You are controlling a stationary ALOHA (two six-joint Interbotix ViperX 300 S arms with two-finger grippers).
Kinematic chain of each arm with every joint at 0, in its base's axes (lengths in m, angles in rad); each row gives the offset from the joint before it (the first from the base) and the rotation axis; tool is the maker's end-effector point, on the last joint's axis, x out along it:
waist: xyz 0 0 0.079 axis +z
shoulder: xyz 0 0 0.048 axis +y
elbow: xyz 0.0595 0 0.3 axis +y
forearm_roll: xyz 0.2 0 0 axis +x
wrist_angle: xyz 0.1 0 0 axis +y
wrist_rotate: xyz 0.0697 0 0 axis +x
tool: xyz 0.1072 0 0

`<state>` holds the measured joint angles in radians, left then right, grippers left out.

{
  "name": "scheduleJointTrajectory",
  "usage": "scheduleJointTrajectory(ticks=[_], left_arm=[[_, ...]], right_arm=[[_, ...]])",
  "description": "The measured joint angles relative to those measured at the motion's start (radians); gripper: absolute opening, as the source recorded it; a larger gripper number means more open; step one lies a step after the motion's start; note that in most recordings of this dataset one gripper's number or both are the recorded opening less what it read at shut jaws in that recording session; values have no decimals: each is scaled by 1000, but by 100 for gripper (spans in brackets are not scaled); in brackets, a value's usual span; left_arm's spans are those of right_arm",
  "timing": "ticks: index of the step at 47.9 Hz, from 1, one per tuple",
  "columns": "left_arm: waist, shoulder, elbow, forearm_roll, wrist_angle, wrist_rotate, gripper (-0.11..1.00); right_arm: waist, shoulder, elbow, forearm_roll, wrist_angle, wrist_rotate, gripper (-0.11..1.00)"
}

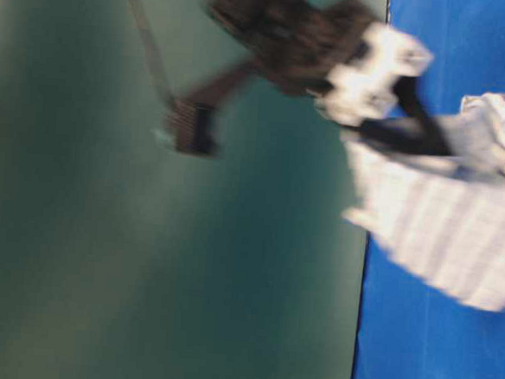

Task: Hand over the towel.
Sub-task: 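Carry the towel right with the right gripper and lower it to the table, then open the right gripper to release the towel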

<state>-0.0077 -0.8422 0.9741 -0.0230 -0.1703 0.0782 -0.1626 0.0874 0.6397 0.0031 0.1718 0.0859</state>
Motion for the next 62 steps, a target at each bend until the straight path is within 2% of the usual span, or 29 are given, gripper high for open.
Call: scheduleJointTrajectory(ticks=[7,39,41,48,51,62], left_arm=[[0,0,3,0,0,0,93],[8,0,21,0,2,0,93],[8,2,21,0,0,0,93],[8,2,21,0,0,0,93],[8,0,20,0,0,0,93],[8,2,23,0,2,0,93]], right_arm=[[-2,38,-12,0,21,-2,6],[0,37,-17,0,25,12,7],[0,37,-18,0,31,12,15],[0,11,-20,0,77,14,58],[0,-31,-15,-3,91,14,70],[5,-261,34,-26,91,12,72]])
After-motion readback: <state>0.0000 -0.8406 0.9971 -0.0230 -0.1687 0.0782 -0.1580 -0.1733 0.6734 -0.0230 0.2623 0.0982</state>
